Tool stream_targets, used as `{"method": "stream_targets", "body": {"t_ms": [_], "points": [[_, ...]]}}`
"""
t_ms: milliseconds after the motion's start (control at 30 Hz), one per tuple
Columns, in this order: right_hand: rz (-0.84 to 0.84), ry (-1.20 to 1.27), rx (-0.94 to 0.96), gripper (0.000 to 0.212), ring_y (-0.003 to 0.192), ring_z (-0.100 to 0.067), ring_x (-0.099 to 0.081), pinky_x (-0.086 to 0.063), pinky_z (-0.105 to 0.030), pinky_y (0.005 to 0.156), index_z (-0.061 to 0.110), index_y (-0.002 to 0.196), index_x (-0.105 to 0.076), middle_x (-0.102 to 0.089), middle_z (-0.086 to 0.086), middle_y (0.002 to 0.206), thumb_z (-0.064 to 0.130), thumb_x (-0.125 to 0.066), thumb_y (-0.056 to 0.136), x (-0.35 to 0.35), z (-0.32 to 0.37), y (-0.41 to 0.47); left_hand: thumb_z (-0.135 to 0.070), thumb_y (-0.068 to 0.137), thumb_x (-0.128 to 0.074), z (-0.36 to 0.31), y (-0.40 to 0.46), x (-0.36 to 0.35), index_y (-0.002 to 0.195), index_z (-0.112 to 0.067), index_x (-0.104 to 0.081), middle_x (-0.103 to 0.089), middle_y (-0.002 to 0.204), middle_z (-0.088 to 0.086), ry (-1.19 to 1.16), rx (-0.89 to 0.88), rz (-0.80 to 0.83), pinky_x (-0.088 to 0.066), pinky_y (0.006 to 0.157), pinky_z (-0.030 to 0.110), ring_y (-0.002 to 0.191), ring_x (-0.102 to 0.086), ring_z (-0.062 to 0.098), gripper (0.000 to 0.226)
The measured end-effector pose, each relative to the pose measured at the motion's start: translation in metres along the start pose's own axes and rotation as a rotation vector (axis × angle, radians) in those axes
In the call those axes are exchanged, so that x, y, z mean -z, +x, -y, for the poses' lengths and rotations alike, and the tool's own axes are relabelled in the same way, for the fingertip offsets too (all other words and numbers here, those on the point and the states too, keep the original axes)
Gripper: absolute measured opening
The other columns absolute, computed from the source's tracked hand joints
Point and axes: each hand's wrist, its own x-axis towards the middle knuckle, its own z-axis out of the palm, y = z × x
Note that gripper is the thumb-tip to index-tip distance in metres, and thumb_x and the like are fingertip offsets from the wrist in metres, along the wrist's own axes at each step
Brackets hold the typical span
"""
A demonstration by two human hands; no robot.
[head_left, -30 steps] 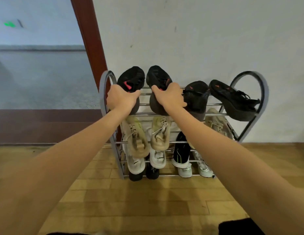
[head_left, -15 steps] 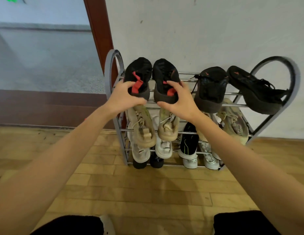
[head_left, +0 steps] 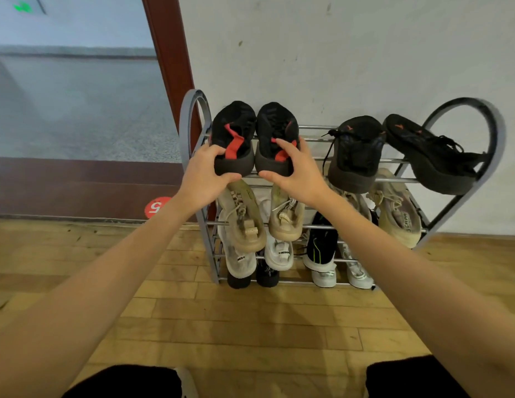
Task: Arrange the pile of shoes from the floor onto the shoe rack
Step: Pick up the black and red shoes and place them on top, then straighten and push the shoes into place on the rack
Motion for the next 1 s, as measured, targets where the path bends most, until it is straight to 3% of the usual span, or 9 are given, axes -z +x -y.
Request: {"method": "stream_targets", "body": {"t_ms": [67,167,267,433,567,700,800,867,1000], "points": [[0.054,-0.066,0.025,0.083,0.141,-0.028,-0.030,-0.028,-0.035,0.116,0.017,0.149,-0.028,-0.018,-0.015,0.155,0.042,-0.071,0.082,0.007,0.003,-0.005,-0.023,0.078,-0.076,-0.005,-0.004,-0.001,0.120,-0.010,-0.057,-0.054,0.125,0.010,0.044,0.011,-0.028,-0.042,0.093,0.030,0.117,-0.052,0.025,0.048],[0.056,-0.298,0.122,0.079,0.146,-0.035,-0.018,-0.023,-0.043,0.115,0.016,0.150,-0.024,-0.011,-0.020,0.158,0.045,-0.062,0.088,0.032,0.006,-0.020,-0.027,0.081,-0.072,-0.025,-0.011,-0.006,0.139,-0.010,-0.041,-0.031,0.152,0.013,0.098,-0.020,-0.126,-0.027,0.111,0.032,0.143,-0.027,0.026,0.067],[-0.037,-0.446,0.195,0.065,0.143,-0.037,-0.024,-0.024,-0.048,0.115,0.014,0.147,-0.034,-0.019,-0.022,0.156,0.038,-0.058,0.092,0.072,-0.006,-0.041,-0.026,0.082,-0.070,-0.056,-0.013,-0.015,0.139,-0.009,-0.043,-0.034,0.150,0.013,0.091,-0.191,-0.190,-0.028,0.115,0.035,0.141,-0.031,0.026,0.065],[-0.120,-0.490,-0.033,0.065,0.144,-0.034,-0.021,-0.023,-0.047,0.117,0.015,0.147,-0.033,-0.021,-0.017,0.156,0.024,-0.061,0.089,0.138,-0.058,-0.070,-0.025,0.082,-0.071,-0.118,-0.005,-0.057,0.124,-0.015,-0.058,-0.049,0.134,0.006,0.004,-0.388,0.087,-0.033,0.107,0.028,0.128,-0.045,0.019,0.046],[-0.139,-0.588,-0.185,0.074,0.145,-0.038,-0.015,-0.015,-0.053,0.118,0.014,0.150,-0.025,-0.016,-0.014,0.159,0.020,-0.062,0.086,0.170,-0.097,-0.087,-0.033,0.077,-0.076,-0.154,0.007,-0.099,0.138,-0.016,-0.045,-0.040,0.141,0.011,0.105,-0.376,0.358,-0.030,0.108,0.034,0.132,-0.038,0.027,0.070],[-0.113,-0.685,-0.305,0.076,0.147,-0.033,-0.010,-0.013,-0.056,0.116,0.013,0.148,-0.025,-0.014,-0.009,0.160,0.026,-0.065,0.085,0.185,-0.118,-0.093,-0.034,0.076,-0.078,-0.161,0.018,-0.119,0.136,-0.010,-0.041,-0.046,0.136,0.012,0.107,-0.298,0.342,-0.037,0.096,0.029,0.125,-0.046,0.027,0.075],[-0.136,-0.721,-0.300,0.062,0.148,-0.031,-0.008,-0.018,-0.056,0.114,0.010,0.139,-0.036,-0.013,-0.010,0.160,0.024,-0.065,0.086,0.188,-0.127,-0.095,-0.038,0.072,-0.081,-0.158,0.019,-0.120,0.142,-0.007,-0.034,-0.046,0.141,0.012,0.084,-0.298,0.381,-0.041,0.105,0.037,0.129,-0.046,0.026,0.090],[-0.145,-0.744,-0.301,0.053,0.147,-0.032,-0.010,-0.025,-0.056,0.112,0.010,0.131,-0.044,-0.015,-0.011,0.159,0.024,-0.067,0.084,0.192,-0.131,-0.096,-0.043,0.069,-0.081,-0.154,0.023,-0.116,0.144,-0.008,-0.033,-0.044,0.143,0.012,0.204,-0.362,0.474,-0.037,0.109,0.042,0.130,-0.042,0.027,0.096],[-0.159,-0.766,-0.251,0.042,0.141,-0.034,-0.022,-0.036,-0.051,0.105,0.009,0.120,-0.051,-0.044,-0.010,0.141,0.019,-0.069,0.084,0.197,-0.133,-0.091,-0.033,0.073,-0.079,-0.150,0.032,-0.116,0.133,-0.009,-0.049,-0.053,0.127,0.009,0.259,-0.455,0.445,-0.037,0.097,0.029,0.118,-0.050,0.025,0.072]]}}
